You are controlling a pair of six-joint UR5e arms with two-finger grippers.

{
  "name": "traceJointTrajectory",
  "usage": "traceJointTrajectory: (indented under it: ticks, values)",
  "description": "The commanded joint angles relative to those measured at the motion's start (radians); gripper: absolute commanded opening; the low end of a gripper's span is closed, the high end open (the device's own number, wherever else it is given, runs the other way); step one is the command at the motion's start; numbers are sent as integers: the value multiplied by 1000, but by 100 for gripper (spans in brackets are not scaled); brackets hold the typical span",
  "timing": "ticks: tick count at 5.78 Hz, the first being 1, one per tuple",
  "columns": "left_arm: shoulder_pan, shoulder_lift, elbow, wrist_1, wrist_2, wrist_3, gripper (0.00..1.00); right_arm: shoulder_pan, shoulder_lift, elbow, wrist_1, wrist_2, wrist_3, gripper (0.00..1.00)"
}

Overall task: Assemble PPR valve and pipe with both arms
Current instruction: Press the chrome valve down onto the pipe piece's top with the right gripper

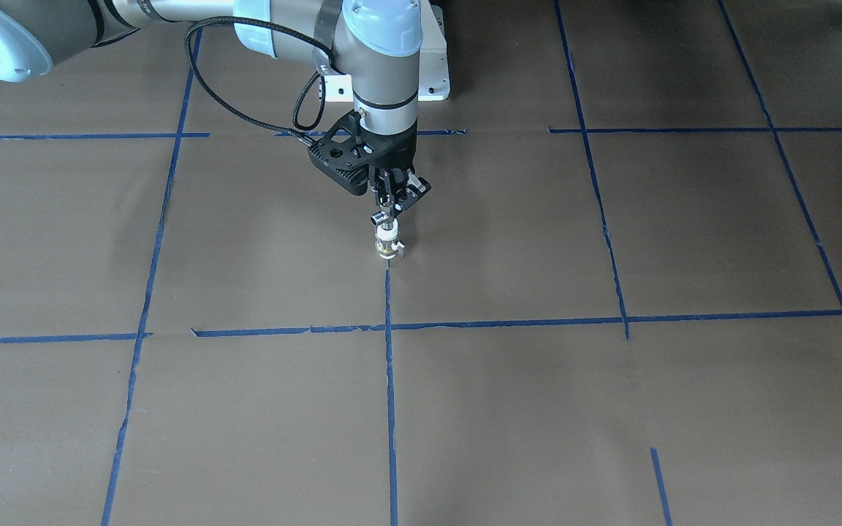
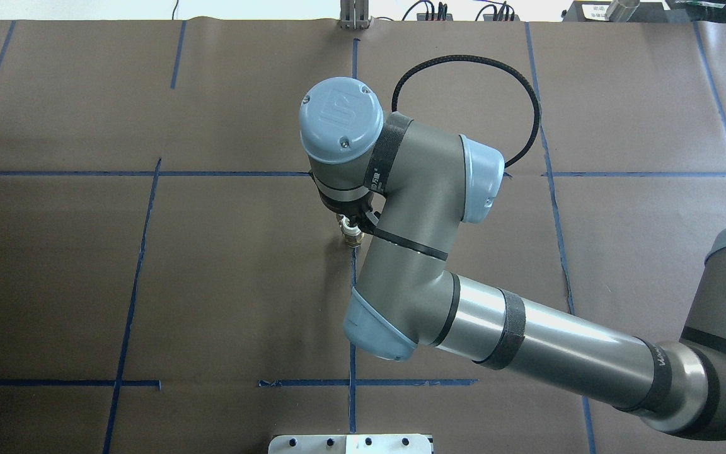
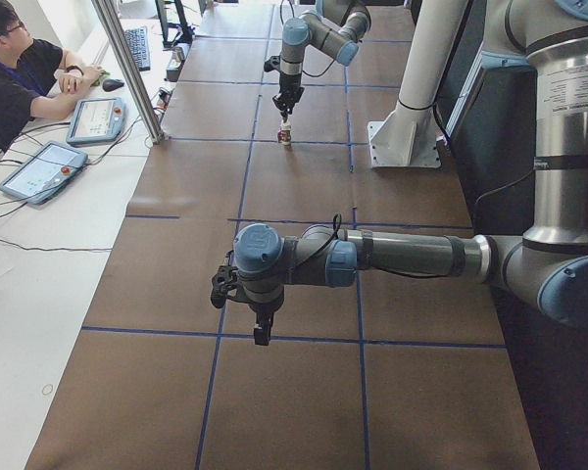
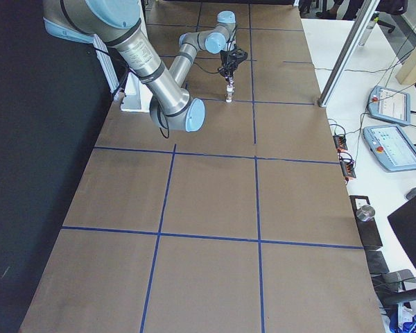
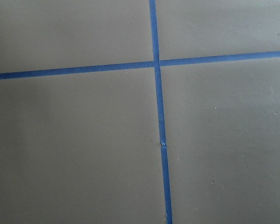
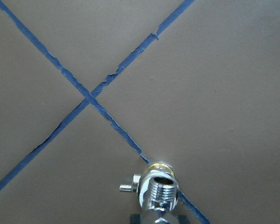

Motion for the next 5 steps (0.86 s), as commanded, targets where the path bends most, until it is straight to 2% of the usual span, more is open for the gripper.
traceJointTrajectory:
  ticks: [1, 5]
  values:
    - [2, 0, 1, 0, 0, 0, 100, -5, -3, -2, 0, 0, -5, 0]
    - [0, -2, 0, 0, 0, 0, 100, -13, -11, -7, 0, -1, -8, 0]
